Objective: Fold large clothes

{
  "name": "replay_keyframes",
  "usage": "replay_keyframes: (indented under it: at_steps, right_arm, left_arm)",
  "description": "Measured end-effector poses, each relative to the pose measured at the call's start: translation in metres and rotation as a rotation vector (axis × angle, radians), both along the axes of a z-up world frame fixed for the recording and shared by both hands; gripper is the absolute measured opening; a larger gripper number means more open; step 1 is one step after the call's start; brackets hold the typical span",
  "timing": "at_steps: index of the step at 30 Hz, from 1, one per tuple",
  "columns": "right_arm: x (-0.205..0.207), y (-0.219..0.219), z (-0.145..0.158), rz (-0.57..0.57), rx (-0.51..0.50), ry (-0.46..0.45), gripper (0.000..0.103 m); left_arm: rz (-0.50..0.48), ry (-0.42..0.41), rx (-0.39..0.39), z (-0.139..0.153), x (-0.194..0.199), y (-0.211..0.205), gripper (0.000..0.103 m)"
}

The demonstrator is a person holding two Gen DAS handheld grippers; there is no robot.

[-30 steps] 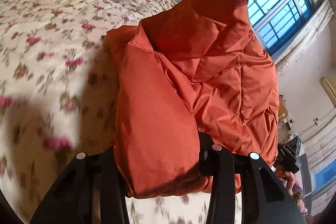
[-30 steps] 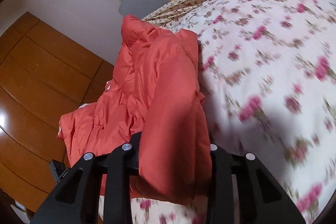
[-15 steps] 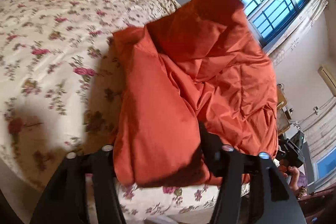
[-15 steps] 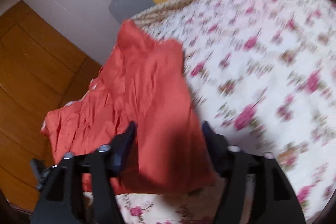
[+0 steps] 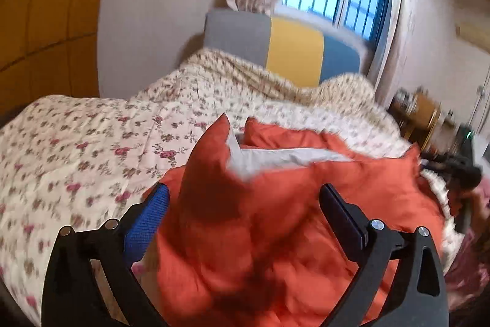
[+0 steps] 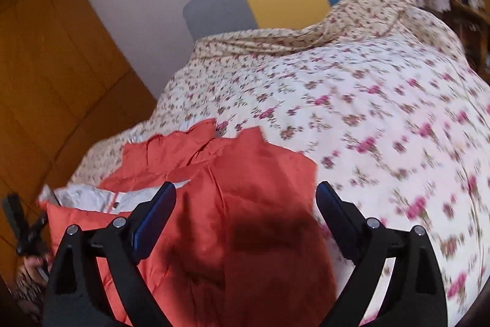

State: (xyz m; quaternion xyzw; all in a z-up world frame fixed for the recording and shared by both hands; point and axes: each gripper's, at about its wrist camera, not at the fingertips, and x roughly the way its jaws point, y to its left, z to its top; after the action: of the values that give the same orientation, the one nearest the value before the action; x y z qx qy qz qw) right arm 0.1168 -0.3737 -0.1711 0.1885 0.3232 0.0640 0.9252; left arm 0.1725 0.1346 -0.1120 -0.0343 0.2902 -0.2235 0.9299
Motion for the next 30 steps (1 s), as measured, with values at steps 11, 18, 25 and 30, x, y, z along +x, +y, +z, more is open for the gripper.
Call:
replay_keyframes:
  at_steps: [11, 18, 25, 30]
  right_arm:
    - [-0.016, 0.026, 0.042, -0.027, -0.142, -0.133, 0.010]
    - [0.034, 0.018, 0.077, -0.119, -0.081, -0.214, 0.010]
    - [0.088, 0.015, 0.052, -0.209, -0.141, -0.151, 0.010]
    - [0.125, 0.009, 0.016, -0.255, -0.193, -0.069, 0.010]
  left_arm:
    - [0.061, 0.034, -0.242, 0.020, 0.004, 0.016, 0.019]
    - [0.157, -0.116, -0.181, 0.072, 0.038, 0.004, 0.020]
    - [0.288, -0.048, -0.113, 0.044, 0.104, -0.008, 0.019]
    - [0.362, -0.039, -0.011, 0.012, 0.137, -0.018, 0.019]
